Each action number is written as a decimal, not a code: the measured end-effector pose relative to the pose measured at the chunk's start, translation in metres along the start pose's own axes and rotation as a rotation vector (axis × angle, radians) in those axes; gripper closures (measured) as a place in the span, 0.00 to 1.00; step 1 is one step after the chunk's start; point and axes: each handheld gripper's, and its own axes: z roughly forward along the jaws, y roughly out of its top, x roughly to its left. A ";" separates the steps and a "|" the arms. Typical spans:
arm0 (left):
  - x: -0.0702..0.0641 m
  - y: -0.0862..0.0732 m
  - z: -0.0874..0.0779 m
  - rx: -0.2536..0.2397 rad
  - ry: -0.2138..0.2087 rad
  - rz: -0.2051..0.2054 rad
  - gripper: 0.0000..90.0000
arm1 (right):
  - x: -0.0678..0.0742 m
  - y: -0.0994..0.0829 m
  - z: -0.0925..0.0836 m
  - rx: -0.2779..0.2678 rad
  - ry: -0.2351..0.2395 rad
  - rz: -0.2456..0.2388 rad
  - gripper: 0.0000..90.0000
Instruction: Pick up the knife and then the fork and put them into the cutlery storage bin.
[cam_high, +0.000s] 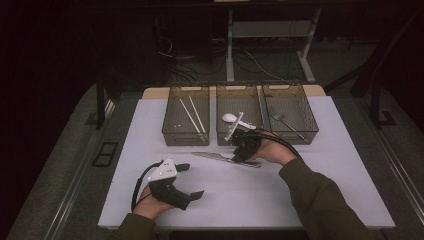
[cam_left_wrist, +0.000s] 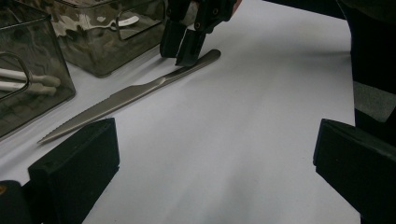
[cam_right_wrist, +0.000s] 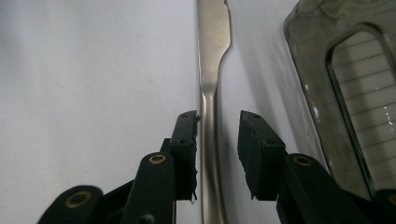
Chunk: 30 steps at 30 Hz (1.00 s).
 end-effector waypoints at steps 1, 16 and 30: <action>0.000 0.000 0.000 0.000 0.000 0.001 0.00 | -0.001 0.001 0.001 0.012 0.002 -0.009 0.78; 0.000 0.000 0.000 0.002 -0.005 -0.001 0.00 | -0.001 0.016 0.017 0.128 0.022 -0.063 0.84; 0.000 0.000 0.000 0.002 -0.004 -0.001 0.00 | 0.003 0.026 0.021 0.205 -0.014 -0.087 0.88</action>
